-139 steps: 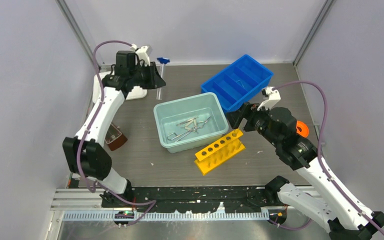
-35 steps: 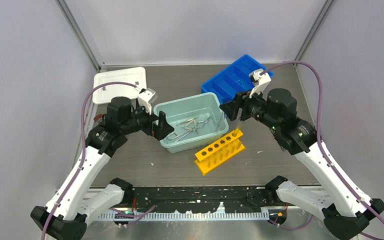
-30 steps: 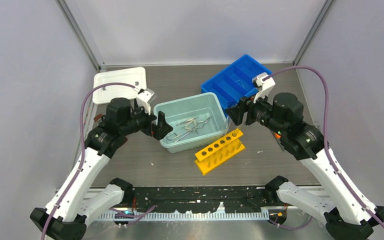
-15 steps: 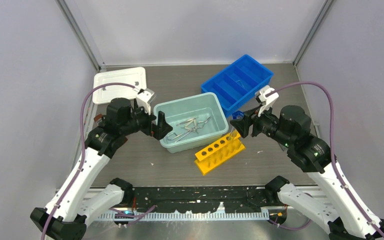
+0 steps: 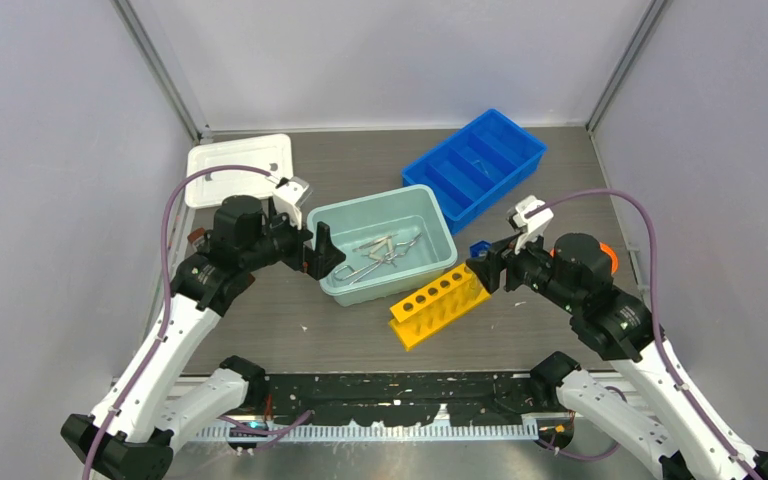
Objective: Organize the chemistry lab equipment
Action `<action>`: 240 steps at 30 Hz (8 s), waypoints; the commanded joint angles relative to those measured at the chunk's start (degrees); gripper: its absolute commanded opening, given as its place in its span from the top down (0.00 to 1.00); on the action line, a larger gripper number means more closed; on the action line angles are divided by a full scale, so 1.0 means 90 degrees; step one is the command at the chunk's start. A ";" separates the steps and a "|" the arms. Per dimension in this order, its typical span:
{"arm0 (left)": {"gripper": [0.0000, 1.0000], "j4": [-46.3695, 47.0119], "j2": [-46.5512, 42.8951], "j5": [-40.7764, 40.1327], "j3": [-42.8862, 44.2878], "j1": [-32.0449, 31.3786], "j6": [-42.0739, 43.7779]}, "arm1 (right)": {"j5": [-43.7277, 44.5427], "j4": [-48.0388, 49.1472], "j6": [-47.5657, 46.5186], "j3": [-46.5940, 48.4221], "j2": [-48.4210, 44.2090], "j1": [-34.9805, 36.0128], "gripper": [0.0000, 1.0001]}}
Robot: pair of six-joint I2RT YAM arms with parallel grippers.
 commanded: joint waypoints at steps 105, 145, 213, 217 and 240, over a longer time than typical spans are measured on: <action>0.31 -0.0794 0.4413 -0.3313 0.3479 0.1367 -0.0488 | 0.0891 0.0979 0.3044 -0.0686 -0.0471 0.0008 0.00; 0.69 -0.0651 0.9536 -0.2727 0.6989 0.2021 0.0232 | 0.1941 -0.0316 0.3319 0.0051 -0.0991 0.0004 0.08; 1.00 0.0435 0.3347 0.1862 0.3449 0.1856 -0.0717 | -0.2466 0.4359 -0.3089 0.1699 0.3973 0.0013 0.00; 1.00 0.0443 0.3228 0.1986 0.3253 0.1827 -0.0711 | -0.3426 0.4237 -0.3458 0.2504 0.5044 0.0013 0.01; 1.00 0.0366 0.2999 0.2184 0.2629 0.1804 -0.0614 | -0.3851 0.5001 -0.4370 0.3739 0.7421 0.0418 0.11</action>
